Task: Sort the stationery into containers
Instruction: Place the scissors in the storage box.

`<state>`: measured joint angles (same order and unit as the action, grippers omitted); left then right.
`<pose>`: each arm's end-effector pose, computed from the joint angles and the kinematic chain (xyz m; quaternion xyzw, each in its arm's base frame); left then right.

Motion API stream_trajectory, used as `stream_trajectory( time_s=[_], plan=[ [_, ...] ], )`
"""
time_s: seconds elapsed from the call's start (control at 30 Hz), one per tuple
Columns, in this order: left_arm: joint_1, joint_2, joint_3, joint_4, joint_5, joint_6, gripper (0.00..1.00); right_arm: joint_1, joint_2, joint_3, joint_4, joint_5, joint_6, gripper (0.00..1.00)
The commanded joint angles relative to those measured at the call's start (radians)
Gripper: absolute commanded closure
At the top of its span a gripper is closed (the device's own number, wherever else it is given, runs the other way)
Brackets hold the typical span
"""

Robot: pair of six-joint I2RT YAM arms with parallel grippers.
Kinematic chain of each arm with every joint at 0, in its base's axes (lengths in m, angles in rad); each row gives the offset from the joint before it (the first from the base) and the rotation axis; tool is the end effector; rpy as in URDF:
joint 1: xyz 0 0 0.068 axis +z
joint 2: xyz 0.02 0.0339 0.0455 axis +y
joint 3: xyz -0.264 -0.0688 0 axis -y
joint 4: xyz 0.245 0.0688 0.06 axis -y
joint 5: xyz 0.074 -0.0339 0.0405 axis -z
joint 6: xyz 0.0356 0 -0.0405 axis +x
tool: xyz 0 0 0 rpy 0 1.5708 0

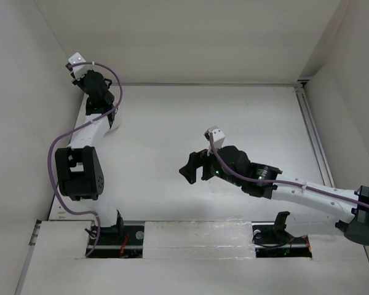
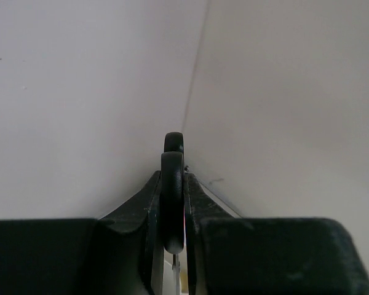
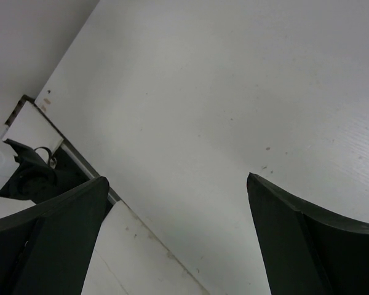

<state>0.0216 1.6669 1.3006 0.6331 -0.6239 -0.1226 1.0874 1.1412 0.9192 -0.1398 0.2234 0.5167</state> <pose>0.3943 0.0293 0.3717 -0.2849 0.5584 0.1478 0.7649 0.1296 0.2300 0.3196 -0.1694 0.8024 0.3422 0.4586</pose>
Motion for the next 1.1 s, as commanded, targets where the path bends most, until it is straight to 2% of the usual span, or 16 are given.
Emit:
stream_trajectory(
  time_s=[0.0,0.3,0.77,1.07],
  plan=[
    [0.005,0.010,0.017,0.278,-0.155,0.107,1.00,0.026,0.008,-0.006,0.089,-0.035,0.031,0.00],
    [0.023,0.139,-0.003,0.465,-0.166,0.192,1.00,0.035,0.095,0.012,0.118,-0.076,0.031,0.00],
    [0.044,0.188,-0.093,0.465,-0.114,0.061,1.00,0.035,0.155,0.050,0.118,-0.087,0.022,0.00],
    [0.044,0.244,-0.124,0.497,-0.115,0.038,1.00,0.035,0.143,0.018,0.128,-0.087,0.031,0.00]
  ],
)
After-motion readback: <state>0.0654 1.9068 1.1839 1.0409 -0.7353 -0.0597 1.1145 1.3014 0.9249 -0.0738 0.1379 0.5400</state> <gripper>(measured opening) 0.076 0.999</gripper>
